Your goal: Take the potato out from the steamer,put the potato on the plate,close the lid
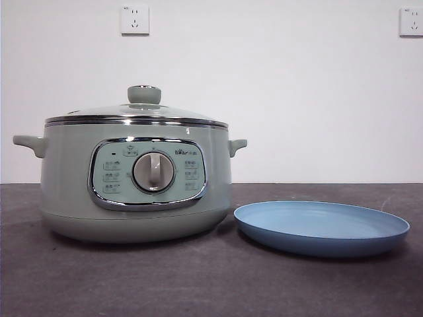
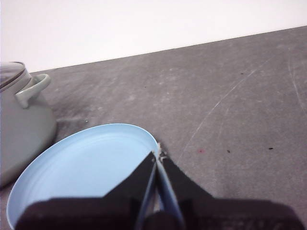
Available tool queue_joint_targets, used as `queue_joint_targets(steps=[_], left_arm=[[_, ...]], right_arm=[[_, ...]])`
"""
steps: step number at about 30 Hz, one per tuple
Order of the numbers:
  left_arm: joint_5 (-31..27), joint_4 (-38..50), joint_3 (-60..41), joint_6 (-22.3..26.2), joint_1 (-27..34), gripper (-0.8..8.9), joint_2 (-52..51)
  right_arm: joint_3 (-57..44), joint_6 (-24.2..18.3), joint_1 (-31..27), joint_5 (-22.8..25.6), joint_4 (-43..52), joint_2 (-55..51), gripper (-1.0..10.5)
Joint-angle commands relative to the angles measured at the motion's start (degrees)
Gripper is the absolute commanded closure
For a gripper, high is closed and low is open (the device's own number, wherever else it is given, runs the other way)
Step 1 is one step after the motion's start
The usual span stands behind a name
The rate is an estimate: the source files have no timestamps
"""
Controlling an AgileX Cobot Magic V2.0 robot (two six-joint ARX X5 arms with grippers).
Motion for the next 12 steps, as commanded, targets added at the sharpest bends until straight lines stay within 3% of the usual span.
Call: queue_joint_targets(steps=[1,7,12], left_arm=[[0.13,0.00,-0.74,-0.11,-0.07,8.17,-0.17],[0.20,1.03,-0.74,-0.17,-0.07,8.17,-0.17],[5.79,2.29,-0.44,-1.46,-0.07,8.18,-0.17]], right_arm=[[-0.63,0.57,0.13,0.11,-0.59,0.00,9.5],[-0.63,2.16,0.13,-0.11,0.85,0.00,9.5],[-0.57,17.70,0.13,-1.62,0.90,0.00,9.5]])
